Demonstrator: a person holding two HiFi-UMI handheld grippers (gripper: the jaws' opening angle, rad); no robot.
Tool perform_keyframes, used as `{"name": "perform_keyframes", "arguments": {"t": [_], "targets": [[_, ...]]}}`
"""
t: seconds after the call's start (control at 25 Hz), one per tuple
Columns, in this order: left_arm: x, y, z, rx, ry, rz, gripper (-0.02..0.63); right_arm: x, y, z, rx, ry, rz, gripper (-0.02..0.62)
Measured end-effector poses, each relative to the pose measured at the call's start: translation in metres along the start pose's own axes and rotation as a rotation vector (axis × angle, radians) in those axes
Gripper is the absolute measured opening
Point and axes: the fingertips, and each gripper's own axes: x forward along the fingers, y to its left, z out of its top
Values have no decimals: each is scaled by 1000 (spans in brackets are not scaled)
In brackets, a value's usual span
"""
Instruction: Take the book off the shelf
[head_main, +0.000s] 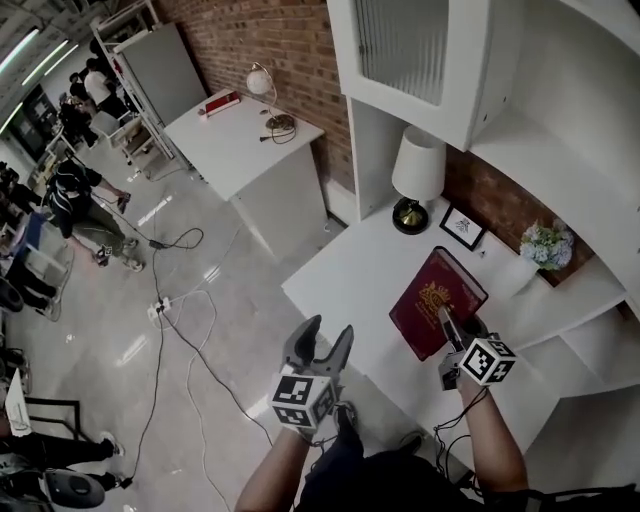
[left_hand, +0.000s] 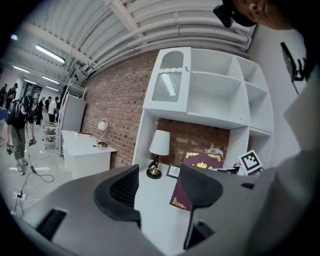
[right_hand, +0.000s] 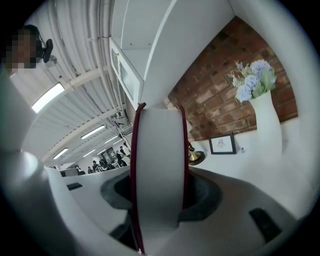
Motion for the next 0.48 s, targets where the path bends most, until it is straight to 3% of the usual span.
{"name": "perform_keyframes", "arguments": {"t": [0.36,0.48], "targets": [[17,39,-13,4,67,-22,253,44,-33,-48,168,71,-53,207],[26,47,-22,5,96,-40,253,57,-40,-74,278,125,-22,209]]}}
